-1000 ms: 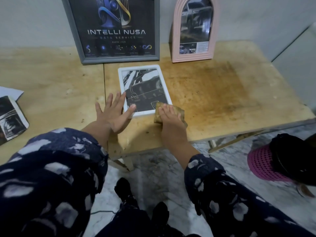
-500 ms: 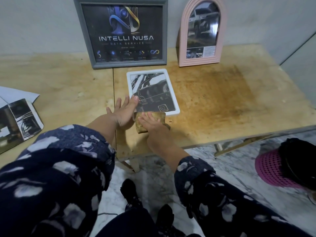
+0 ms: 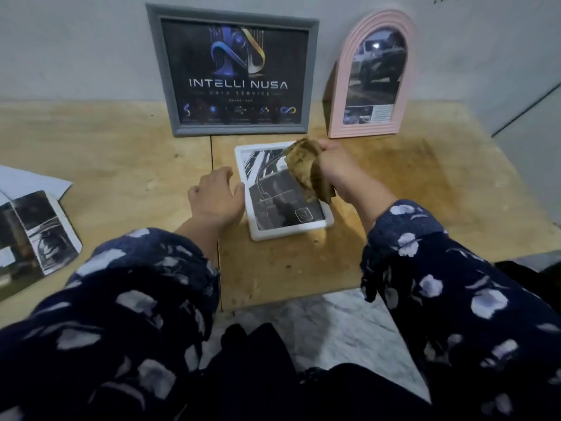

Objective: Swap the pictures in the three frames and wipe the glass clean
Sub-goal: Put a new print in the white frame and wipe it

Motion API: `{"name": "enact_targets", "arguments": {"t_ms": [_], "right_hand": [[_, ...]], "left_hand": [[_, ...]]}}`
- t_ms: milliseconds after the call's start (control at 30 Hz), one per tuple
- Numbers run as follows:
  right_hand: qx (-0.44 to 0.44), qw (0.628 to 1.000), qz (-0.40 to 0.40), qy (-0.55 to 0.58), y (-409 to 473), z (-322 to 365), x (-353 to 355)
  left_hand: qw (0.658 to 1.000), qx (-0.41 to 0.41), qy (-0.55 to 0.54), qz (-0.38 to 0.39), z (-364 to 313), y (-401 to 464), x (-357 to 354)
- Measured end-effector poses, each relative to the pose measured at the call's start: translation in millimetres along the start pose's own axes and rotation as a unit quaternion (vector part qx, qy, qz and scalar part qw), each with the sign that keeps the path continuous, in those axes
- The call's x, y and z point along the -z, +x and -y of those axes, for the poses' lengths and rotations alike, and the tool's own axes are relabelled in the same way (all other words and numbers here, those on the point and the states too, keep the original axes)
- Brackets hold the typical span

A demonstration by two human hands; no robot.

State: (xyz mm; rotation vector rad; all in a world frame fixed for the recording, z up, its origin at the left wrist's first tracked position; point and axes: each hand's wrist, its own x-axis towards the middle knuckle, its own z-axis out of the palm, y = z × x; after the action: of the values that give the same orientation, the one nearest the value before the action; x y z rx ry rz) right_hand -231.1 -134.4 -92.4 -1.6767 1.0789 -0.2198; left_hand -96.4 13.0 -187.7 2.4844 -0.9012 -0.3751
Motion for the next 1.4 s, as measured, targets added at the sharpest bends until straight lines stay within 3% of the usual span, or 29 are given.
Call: {"name": "enact_targets", "arguments": {"t_ms": [200,367,467,600,667,767,833,900,967,1067,1133,1233,1400], "right_hand": [[-0.041,0.997,-0.054,0.025,41,32,-11],[0.159,0.956,-0.065,-0.237,83,45,-39],[0.248,0.908,0.028,-0.336,104,32,-65],[0.462,0.775,0.037,-0.429,118,-7,-86],[0.484,0.739,0.113,-0.455,135,-17,-88],[0.466,0.778,0.196,-0.373,148,-16,-85],[0.474,0.785,0.218,-0.334,155,-16,-81],[0.429,0.808,0.253,-0.316,160,-12,-75],[0.382,0.844,0.267,-0.264,166,-7,-72],[0.361,0.865,0.241,-0.252,169,-7,-78],[0.355,0.857,0.209,-0.311,168,-5,-81],[0.35,0.812,0.174,-0.434,166,3,-82],[0.324,0.797,0.118,-0.497,156,6,-77]], "left_hand": [[1.0,0.005,0.024,0.001,-1,15,-25],[0.996,0.006,0.065,-0.059,-1,11,-40],[0.993,0.003,0.09,-0.078,1,13,-43],[0.991,0.01,0.113,-0.067,2,15,-44],[0.99,0.024,0.125,-0.066,0,16,-44],[0.989,0.03,0.135,-0.06,1,15,-42],[0.989,0.028,0.131,-0.059,1,14,-43],[0.989,0.028,0.131,-0.067,0,13,-43],[0.989,0.028,0.131,-0.069,-2,14,-43],[0.988,0.029,0.133,-0.073,-3,14,-43],[0.988,0.029,0.133,-0.073,-3,14,-43],[0.989,0.026,0.128,-0.074,-3,14,-43],[0.989,0.023,0.121,-0.078,-2,14,-43]]}}
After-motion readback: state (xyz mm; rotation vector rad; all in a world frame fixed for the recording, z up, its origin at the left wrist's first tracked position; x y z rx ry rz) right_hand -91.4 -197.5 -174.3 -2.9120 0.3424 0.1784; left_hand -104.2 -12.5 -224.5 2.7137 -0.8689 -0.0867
